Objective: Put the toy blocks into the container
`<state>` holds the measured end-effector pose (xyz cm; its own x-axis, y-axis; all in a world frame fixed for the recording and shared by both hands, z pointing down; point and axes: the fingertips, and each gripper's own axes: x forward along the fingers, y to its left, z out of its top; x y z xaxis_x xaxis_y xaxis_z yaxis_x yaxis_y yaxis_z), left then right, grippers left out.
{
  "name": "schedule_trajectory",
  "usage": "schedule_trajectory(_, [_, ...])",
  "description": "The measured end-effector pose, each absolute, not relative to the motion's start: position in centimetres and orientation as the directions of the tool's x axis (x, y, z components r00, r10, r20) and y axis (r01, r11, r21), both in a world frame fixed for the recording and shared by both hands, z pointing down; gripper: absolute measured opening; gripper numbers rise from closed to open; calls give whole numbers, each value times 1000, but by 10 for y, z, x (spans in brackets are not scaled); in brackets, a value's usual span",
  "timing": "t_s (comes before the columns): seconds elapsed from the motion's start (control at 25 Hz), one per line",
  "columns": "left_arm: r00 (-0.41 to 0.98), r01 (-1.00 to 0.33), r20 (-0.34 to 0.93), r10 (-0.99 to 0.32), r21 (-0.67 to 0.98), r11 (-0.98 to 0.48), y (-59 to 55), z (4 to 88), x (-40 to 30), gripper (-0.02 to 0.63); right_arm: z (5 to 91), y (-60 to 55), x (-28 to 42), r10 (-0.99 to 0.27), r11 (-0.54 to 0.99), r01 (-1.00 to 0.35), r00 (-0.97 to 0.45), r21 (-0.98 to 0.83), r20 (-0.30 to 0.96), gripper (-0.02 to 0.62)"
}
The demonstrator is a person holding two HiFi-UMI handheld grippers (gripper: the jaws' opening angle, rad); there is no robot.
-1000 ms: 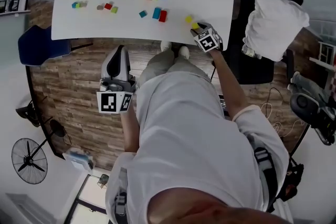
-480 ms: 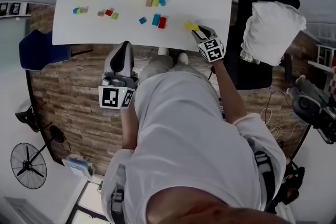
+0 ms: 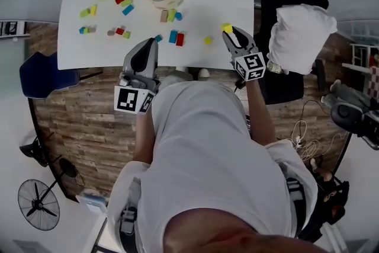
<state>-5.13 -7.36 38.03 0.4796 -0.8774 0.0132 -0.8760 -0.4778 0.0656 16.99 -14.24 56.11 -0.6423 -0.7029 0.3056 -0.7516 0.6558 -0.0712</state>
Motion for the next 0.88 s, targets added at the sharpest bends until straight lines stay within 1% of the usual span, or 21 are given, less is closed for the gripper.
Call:
schedule_trajectory(0.24, [487, -870, 6, -873, 83, -485, -90, 382, -56, -2, 476, -187, 159, -738, 669, -740, -650, 71, 182, 133])
schedule_trajectory(0.36, [457, -885, 3, -889, 97, -455, -93, 383, -70, -2, 440, -219, 137, -719, 695, -696, -676, 179, 161, 133])
schedule_trajectory(0.44, [433, -897, 6, -902, 108, -429, -92, 385, -81, -2, 426, -243, 117, -695, 717, -653, -698, 245, 173, 134])
schedule_trajectory(0.52, [408, -907, 9, -913, 120, -404, -90, 387, -91, -2, 422, -267, 92, -664, 741, -594, -717, 312, 212, 135])
schedule_trajectory(0.6, [382, -917, 9, -924, 129, -377, -87, 389, -101, -2, 430, -290, 63, -624, 771, -514, -731, 376, 278, 133])
schedule_trajectory(0.72, [338, -932, 12, -941, 141, -333, -80, 390, -115, -2, 460, -315, 17, -526, 834, -345, -736, 431, 427, 133])
schedule_trajectory(0.88, [274, -952, 25, -962, 149, -267, -64, 393, -132, -2, 517, -334, -37, -394, 894, -118, -669, 432, 630, 133])
